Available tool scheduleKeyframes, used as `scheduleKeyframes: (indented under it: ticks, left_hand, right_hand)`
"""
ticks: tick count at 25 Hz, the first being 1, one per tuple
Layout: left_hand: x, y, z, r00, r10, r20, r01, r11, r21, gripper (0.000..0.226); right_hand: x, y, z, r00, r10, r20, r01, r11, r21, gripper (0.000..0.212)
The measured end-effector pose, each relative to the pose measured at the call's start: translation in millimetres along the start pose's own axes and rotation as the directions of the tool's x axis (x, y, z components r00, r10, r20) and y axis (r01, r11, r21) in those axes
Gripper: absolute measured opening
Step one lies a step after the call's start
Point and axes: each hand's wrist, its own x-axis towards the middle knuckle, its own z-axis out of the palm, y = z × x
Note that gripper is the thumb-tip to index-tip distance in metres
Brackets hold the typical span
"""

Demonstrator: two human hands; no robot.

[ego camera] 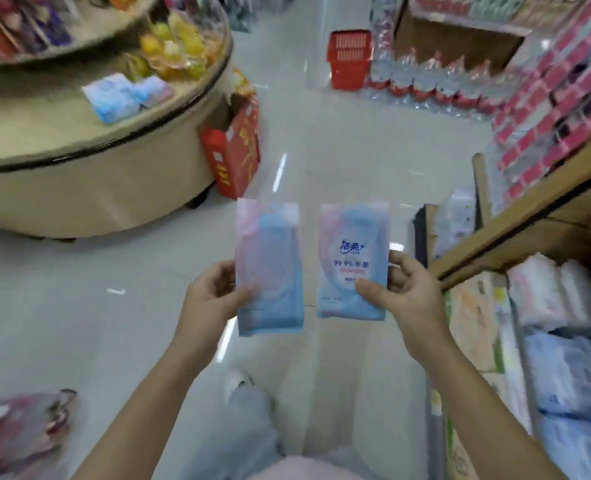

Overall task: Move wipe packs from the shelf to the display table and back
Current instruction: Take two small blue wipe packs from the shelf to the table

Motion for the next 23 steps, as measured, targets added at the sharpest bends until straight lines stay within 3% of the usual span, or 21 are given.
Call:
scheduleKeyframes:
  ticks: [4, 8, 14, 18, 23]
  left_hand:
    - [34.3, 11.1, -106.2, 0.974, -0.027, -0.226, 0.019, 0.999, -0.036, 0.026]
    - [71.4, 42.7, -190.8, 0.926, -0.021, -0.377, 0.006, 0.999, -0.043, 0.028]
    - [151.5, 75.7, -265.6, 0.859, -0.037, -0.510, 0.005, 0.998, -0.063, 0.029]
    - [228.5, 93.3, -298.6, 0.807, -0.059, -0.588, 0.005, 0.996, -0.092, 0.030]
    - [311.8, 116.1, -327.9, 0.759, -0.125, -0.639, 0.014, 0.984, -0.175, 0.028]
  right_hand:
    - [64.7, 1.9, 118.4, 0.969, 0.059, 0.240, -0.042, 0.996, -0.075, 0.051]
    - [109.5, 4.0, 215.0, 0.916, 0.119, 0.383, -0.089, 0.991, -0.095, 0.049]
    - [192.3, 5.1, 311.9, 0.852, 0.183, 0.491, -0.125, 0.981, -0.150, 0.055]
    - [284.6, -6.2, 371.0, 0.829, 0.176, 0.531, -0.091, 0.979, -0.183, 0.042]
    - [393.2, -51.7, 461.6, 0.756, 0.150, 0.637, -0.006, 0.975, -0.223, 0.042]
